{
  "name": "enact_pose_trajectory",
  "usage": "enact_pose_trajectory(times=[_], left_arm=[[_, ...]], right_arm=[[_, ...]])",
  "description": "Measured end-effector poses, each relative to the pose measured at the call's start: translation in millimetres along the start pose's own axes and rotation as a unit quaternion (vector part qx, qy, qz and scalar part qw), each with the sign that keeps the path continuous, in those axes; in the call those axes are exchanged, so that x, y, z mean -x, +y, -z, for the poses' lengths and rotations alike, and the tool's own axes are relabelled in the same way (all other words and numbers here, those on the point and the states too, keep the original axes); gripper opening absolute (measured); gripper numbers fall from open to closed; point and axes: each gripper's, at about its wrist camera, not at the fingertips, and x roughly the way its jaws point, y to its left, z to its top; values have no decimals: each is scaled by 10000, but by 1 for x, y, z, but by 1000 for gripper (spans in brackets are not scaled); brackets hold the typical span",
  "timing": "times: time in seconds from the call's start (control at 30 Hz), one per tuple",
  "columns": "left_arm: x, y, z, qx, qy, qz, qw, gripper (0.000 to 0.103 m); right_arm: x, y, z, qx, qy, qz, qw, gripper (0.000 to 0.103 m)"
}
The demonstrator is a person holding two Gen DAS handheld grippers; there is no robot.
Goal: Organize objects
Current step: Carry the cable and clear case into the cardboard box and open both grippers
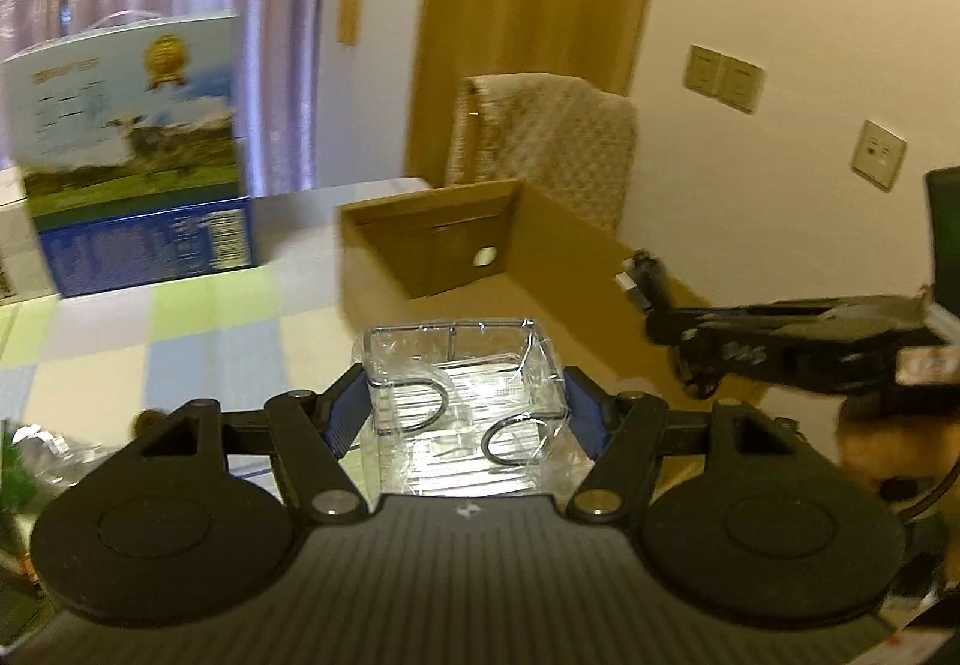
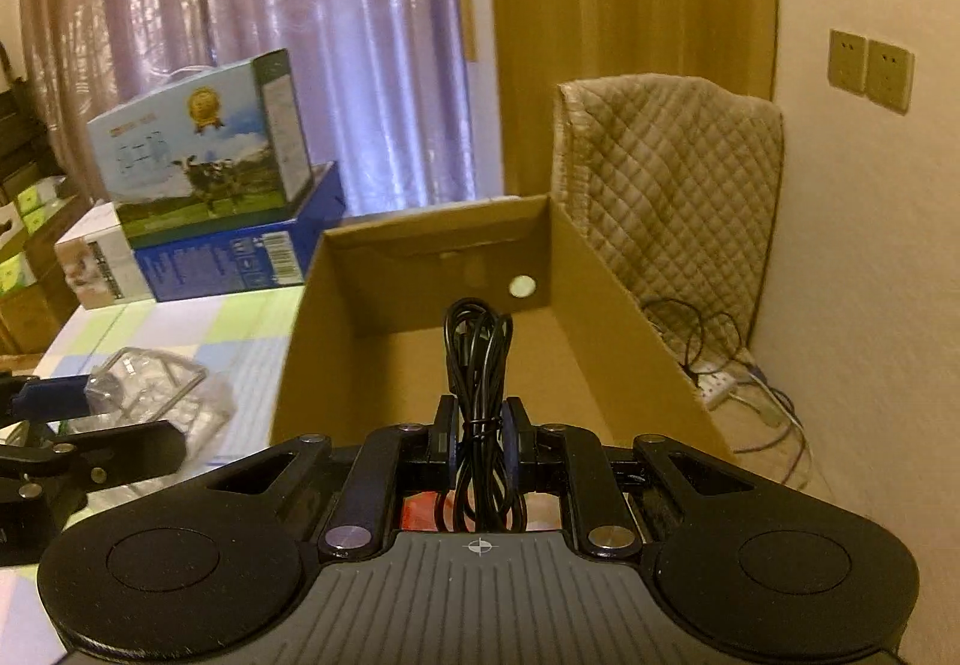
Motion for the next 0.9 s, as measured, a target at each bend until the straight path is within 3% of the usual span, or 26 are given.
enact_pose_trajectory(times=[0.43,0.53,0.9], left_arm=[[-43,-28,-13,-150,145,178,9996,64],[-49,-28,-14,-83,107,250,9996,72],[-33,-3,-10,-17,32,-25,10000,74]], right_arm=[[-3,-18,0,-228,75,-50,9997,11],[-6,-22,0,-301,93,-16,9995,11],[-11,-22,2,-405,178,-144,9989,11]])
